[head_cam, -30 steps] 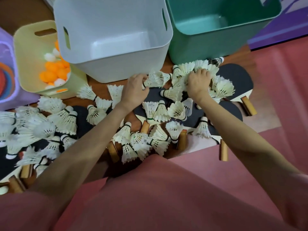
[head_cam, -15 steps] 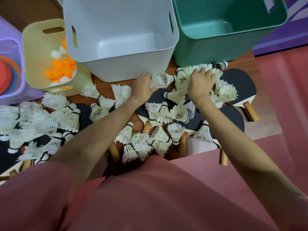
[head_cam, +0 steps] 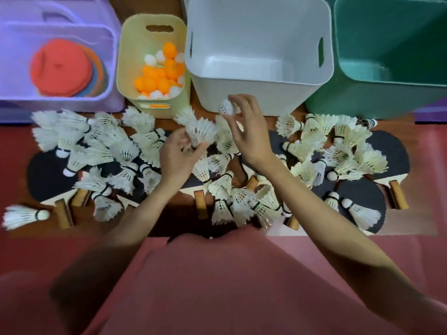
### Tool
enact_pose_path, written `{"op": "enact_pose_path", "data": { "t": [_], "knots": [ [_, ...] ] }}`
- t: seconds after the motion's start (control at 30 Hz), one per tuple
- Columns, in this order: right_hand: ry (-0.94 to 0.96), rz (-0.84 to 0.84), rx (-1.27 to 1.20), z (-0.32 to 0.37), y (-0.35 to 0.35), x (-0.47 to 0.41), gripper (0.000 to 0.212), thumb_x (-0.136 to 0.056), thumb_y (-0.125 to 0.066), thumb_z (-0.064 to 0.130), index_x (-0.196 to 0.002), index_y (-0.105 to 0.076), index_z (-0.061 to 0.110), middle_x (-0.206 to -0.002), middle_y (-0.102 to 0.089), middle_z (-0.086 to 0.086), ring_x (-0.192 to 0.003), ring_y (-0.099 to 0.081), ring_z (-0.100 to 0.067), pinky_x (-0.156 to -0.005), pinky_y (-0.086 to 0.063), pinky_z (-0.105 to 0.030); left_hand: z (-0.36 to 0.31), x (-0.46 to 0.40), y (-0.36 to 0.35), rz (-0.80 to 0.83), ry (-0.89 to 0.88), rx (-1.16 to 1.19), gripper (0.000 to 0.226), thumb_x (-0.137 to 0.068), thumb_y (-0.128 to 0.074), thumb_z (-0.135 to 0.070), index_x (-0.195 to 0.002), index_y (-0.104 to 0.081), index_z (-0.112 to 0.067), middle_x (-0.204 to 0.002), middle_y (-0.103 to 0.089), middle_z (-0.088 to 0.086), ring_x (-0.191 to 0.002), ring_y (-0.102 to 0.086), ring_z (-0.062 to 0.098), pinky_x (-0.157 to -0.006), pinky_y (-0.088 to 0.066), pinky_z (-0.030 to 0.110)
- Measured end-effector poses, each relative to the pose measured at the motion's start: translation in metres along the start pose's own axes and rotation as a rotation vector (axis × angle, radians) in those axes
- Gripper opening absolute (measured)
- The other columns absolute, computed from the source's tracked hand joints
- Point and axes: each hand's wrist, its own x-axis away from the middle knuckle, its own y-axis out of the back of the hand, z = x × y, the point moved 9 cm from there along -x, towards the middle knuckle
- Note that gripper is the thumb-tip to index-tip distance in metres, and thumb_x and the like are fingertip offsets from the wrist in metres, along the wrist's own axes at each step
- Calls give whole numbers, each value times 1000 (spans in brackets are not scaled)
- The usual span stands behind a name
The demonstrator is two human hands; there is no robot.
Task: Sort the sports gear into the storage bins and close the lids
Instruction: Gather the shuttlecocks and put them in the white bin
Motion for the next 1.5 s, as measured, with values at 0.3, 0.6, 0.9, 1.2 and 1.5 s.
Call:
{"op": "enact_pose_path", "data": {
  "t": [0.3,0.6,0.9,1.2,1.5],
  "knots": [
    [35,84,-66,76,-118,-87,31,-93,-56,18,-118,-57,0,-116,-58,-16,-106,-55,-28,-89,-43,-32,45,-5,85,-154,112,158,27,-76,-80,-19,-92,-59,-14,-75,-63,2,-73,-64,14,-71,-54,21],
    [9,301,61,58,-129,-32,33,-87,-56,13,-118,-56,2,-113,-54,-15,-104,-54,-29,-86,-46,-34,66,-16,110,-149,136,189,33,-76,-81,-20,-101,-59,-24,-91,-66,-11,-83,-64,-1,-80,-53,16],
    [-98,580,374,10,-149,16,21,-86,-56,9,-102,-69,7,-100,-60,-13,-96,-54,-34,-78,-46,-40,68,-14,101,-94,76,115,61,-72,-83,-28,-122,-57,-5,-111,-67,8,-93,-66,15,-83,-56,28],
    [-235,95,128,36,-88,4,16,-92,-53,13,-86,-63,2,-80,-61,-10,-72,-55,-23,-62,-40,-31,60,-14,108,-31,-73,-51,47,-73,-82,-25,-112,-62,-7,-106,-53,6,-87,-60,17,-83,-54,35],
    [-324,36,-261,71,-82,4,4,-87,-62,12,-90,-65,10,-72,-60,9,-64,-55,-8,-58,-44,-24,56,-13,94,47,-85,-67,55,-70,-83,-21,-119,-61,-6,-109,-53,5,-93,-60,23,-84,-53,41]
  ]
}}
